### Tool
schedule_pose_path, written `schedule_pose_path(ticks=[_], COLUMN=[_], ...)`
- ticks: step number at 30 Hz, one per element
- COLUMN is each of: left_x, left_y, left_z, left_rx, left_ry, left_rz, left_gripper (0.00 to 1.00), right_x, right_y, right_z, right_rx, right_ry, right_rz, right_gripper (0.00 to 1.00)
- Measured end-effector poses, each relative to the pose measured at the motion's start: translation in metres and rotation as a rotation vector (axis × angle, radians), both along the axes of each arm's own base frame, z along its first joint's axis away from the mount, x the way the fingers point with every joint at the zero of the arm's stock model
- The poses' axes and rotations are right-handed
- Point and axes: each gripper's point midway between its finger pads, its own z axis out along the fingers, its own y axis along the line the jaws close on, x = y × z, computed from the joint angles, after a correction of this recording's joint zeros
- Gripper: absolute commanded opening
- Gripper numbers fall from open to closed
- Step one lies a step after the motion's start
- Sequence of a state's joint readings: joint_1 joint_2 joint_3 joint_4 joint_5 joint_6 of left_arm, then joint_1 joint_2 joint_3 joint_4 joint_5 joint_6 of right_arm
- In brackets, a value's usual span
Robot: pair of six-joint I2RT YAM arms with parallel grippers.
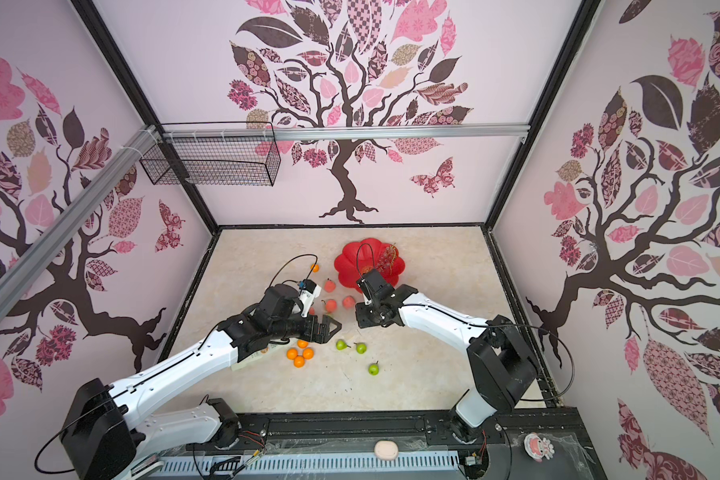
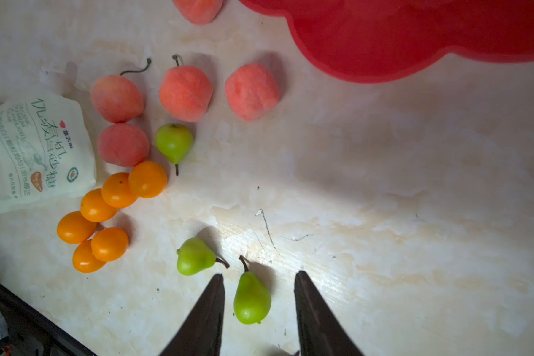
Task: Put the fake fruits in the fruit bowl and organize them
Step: 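Move the right gripper down to a green pear nearer the robot while left gripper follows, then close the right gripper on the green pear and lift it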
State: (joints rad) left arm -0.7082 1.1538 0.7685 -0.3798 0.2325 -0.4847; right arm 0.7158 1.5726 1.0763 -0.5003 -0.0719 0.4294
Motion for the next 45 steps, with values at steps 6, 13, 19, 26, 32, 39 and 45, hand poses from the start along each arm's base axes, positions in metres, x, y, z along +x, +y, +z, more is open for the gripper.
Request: schedule_pose_path(ticks=[6, 13, 19, 26, 32, 39, 45], left_x=[-0.019, -0.021, -0.019, -0.018, -0.018, -0.018, -0.017], left_y=[0.008, 0.012, 0.013, 0.014, 0.014, 0.014, 0.014], left_z=[-0.03, -0.029, -0.032, -0.042, -0.044, -0.046, -0.046], left_rx=[0.002, -0.034, -0.024, 0.002, 0.009, 0.012, 0.012], left_ry=[0.075, 0.079, 0.085, 0.105, 0.111, 0.114, 0.114], left_rz=[0.039, 0.081, 0.094, 0.104, 0.105, 0.106, 0.108], left_gripper=[0.98, 0.98, 0.98, 0.98, 0.98, 0.98, 0.98], right_x=[-0.022, -0.037, -0.041, -0.046, -0.047, -0.049, -0.051], right_y=[0.005, 0.012, 0.009, 0.005, 0.005, 0.007, 0.008], right_z=[-0.029, -0.051, -0.063, -0.072, -0.074, -0.076, -0.076], right_rx=[-0.049, -0.079, -0.12, -0.144, -0.145, -0.14, -0.139], right_ry=[0.109, 0.187, 0.219, 0.25, 0.259, 0.273, 0.276], right_rz=[0.072, 0.12, 0.126, 0.133, 0.134, 0.139, 0.146], right_gripper=[0.44, 0.46, 0.46, 0.46, 0.46, 0.44, 0.42])
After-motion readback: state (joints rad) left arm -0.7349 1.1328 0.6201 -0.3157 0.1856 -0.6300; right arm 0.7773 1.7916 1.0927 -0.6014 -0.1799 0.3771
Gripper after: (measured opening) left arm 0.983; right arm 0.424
